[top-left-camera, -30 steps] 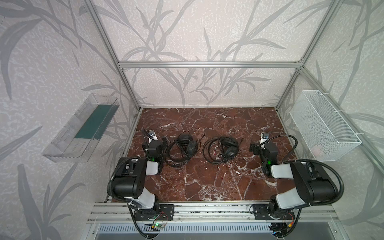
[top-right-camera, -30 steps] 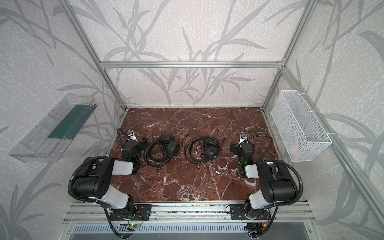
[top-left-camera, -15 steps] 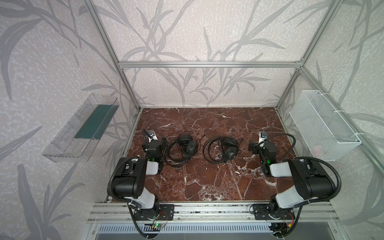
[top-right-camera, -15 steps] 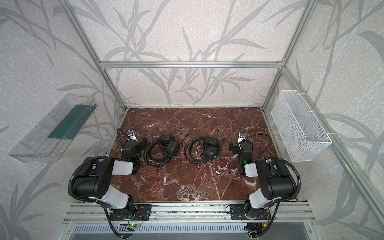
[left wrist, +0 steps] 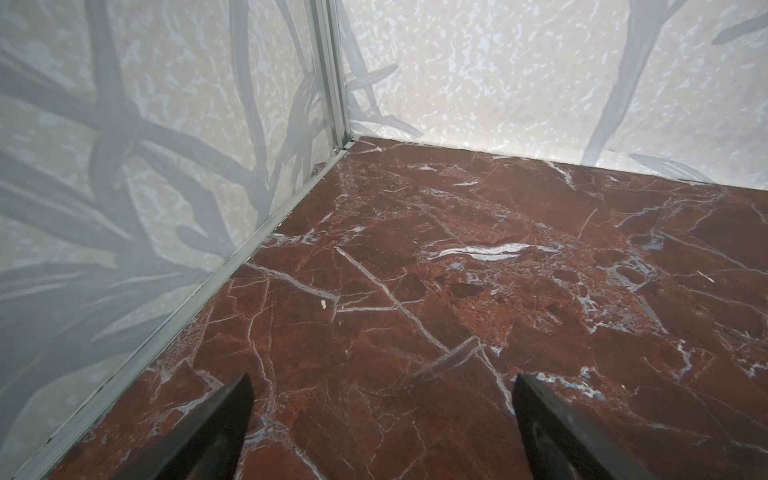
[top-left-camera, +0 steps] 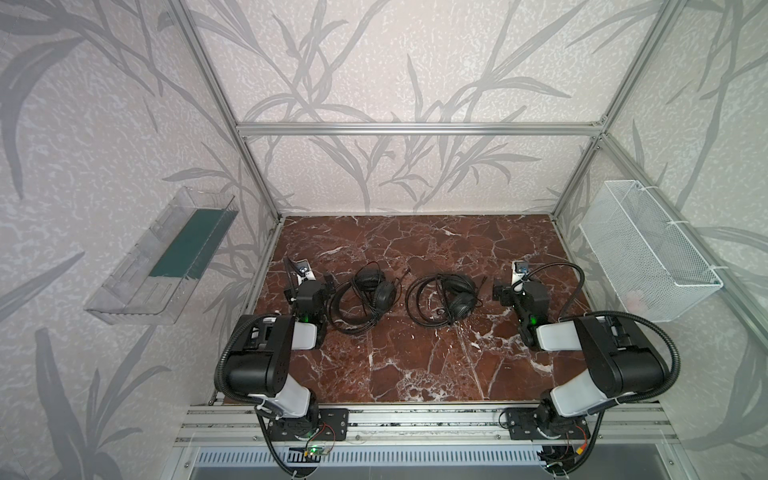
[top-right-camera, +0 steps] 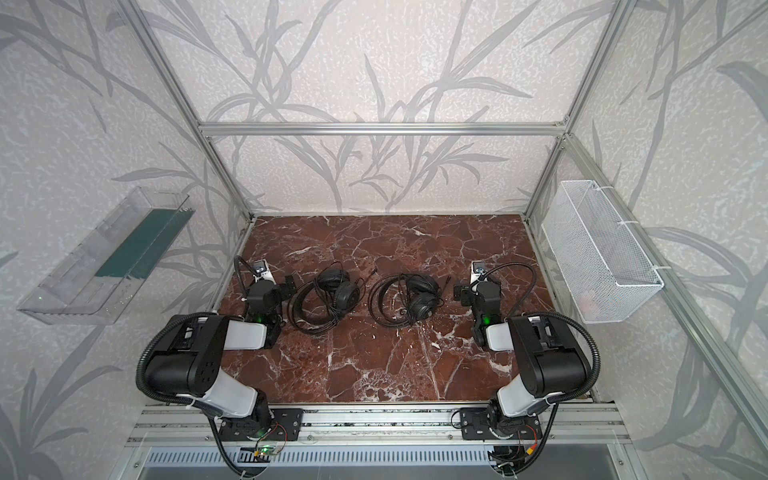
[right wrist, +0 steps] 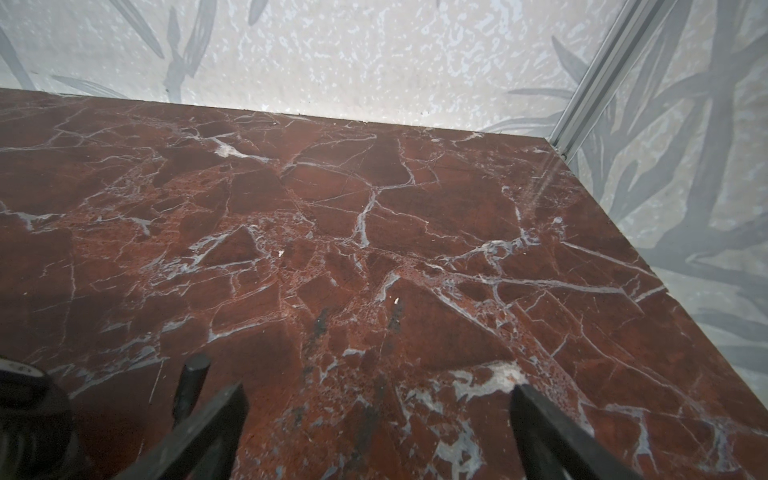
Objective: Wrap the headphones
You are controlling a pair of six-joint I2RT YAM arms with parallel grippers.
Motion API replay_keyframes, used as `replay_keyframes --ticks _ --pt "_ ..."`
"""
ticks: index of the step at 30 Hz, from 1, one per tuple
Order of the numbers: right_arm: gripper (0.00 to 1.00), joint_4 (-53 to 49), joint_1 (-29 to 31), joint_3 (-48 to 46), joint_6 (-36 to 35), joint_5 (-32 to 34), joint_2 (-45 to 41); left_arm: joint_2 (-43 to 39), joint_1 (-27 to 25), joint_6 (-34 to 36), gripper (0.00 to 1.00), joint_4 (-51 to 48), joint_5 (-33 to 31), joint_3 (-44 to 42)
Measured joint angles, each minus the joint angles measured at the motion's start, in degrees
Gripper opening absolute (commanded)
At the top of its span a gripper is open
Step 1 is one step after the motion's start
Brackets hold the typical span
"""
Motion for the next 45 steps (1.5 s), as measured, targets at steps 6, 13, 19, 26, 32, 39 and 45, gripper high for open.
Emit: replay_keyframes --ticks 6,13,19,26,32,39,45 --pt "0.99 0.00 0.00 0.00 -0.04 0.00 0.00 0.00 0.00 0.00 0.99 0.00 0.00 0.00" --pt "0.99 0.00 0.00 0.00 -0.20 0.00 0.00 0.02 0.00 0.00 0.99 0.00 0.00 0.00" --pt "0.99 0.00 0.00 0.00 -0.22 0.02 0.00 0.02 0.00 0.00 0.99 0.00 0.00 0.00" --pt "0.99 0.00 0.00 0.00 -0.22 0.00 0.00 0.02 0.00 0.00 0.99 0.00 0.00 0.00" --pt "0.99 0.00 0.00 0.00 -0.22 0.00 0.00 0.02 0.00 0.00 0.99 0.00 0.00 0.00" --pt "0.99 0.00 0.00 0.00 -0.22 0.00 0.00 0.02 0.00 0.00 0.99 0.00 0.00 0.00" --pt "0.99 -0.13 0.00 0.00 -1.05 -1.64 0.00 0.02 0.00 0.00 0.99 0.00 0.00 0.00"
